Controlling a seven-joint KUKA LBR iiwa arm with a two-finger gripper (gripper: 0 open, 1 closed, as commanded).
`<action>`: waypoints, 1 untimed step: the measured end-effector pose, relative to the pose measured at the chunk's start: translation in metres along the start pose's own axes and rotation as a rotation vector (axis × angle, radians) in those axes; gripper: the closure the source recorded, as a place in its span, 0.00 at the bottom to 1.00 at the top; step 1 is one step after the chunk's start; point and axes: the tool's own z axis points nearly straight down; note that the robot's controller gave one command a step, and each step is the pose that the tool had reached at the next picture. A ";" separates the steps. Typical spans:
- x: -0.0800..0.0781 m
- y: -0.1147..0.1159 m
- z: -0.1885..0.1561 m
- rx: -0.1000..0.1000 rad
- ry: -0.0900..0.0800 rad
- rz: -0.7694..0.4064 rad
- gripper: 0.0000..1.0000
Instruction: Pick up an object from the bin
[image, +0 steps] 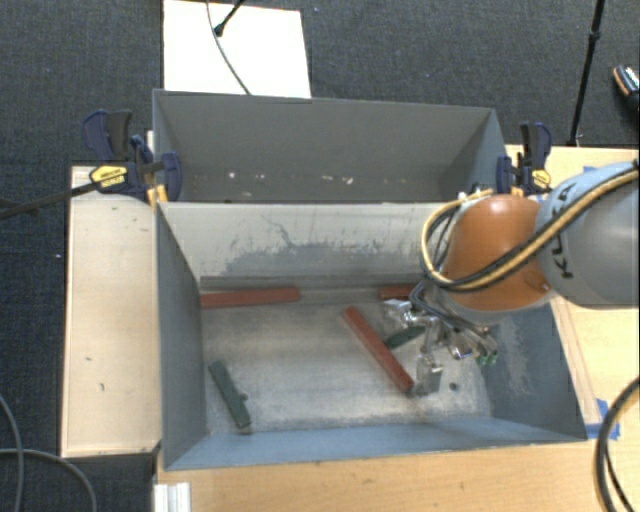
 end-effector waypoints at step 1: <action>-0.046 -0.002 -0.001 0.005 -0.008 -0.046 0.00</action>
Offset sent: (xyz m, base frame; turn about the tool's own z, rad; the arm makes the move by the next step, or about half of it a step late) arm 0.0423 0.0096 -0.0001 -0.0468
